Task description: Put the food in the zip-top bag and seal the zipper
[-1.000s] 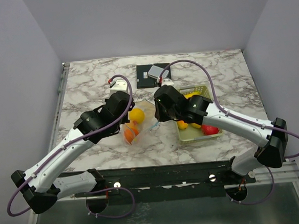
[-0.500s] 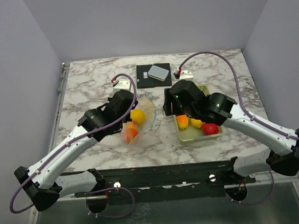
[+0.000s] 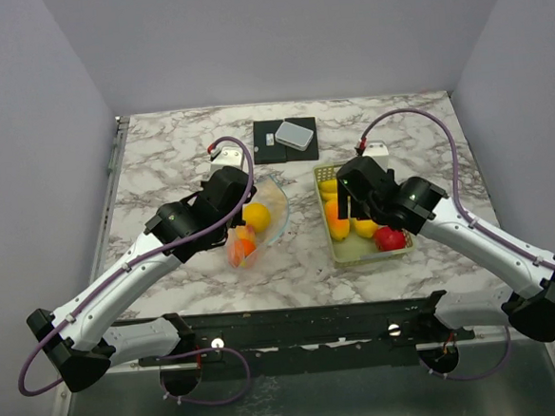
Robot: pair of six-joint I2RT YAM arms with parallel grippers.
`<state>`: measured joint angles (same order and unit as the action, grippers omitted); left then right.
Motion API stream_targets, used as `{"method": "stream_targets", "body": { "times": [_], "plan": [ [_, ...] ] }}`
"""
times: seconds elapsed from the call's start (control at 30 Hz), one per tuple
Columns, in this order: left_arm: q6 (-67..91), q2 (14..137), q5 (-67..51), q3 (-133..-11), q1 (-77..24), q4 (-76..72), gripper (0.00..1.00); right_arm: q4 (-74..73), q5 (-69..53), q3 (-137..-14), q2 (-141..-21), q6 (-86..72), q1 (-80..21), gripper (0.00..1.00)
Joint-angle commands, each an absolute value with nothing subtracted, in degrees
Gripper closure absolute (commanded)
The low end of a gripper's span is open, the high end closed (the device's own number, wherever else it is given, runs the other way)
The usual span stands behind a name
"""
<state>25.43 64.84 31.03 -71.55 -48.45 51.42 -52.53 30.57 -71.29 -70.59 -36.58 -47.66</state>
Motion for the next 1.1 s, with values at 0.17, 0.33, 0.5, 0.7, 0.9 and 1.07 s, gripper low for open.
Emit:
{"method": "stream_targets", "body": {
  "times": [0.17,0.33,0.5,0.7,0.9,1.07],
  "plan": [
    [25.0,65.0,29.6,-72.9,-48.2,50.4,1.00,-50.1,26.4,-62.5,-70.0,-36.4,-39.5,0.11],
    [25.0,64.9,29.6,-73.0,-48.2,50.7,1.00,-46.8,23.9,-59.7,-71.9,-34.6,-35.6,0.04],
    [25.0,64.5,29.8,-72.7,-48.3,50.8,1.00,-43.9,21.1,-58.5,-74.9,-33.2,-32.1,0.01],
    [25.0,64.1,30.3,-72.4,-48.2,51.1,1.00,-39.9,16.4,-57.7,-77.8,-31.6,-28.6,0.00],
    [25.0,63.9,30.5,-72.1,-48.2,51.3,1.00,-37.7,13.8,-57.2,-81.6,-30.6,-26.7,0.00],
    [25.0,64.0,30.6,-72.0,-48.2,51.3,1.00,-36.2,14.1,-55.9,-83.5,-30.9,-25.9,0.00]
  ]
}}
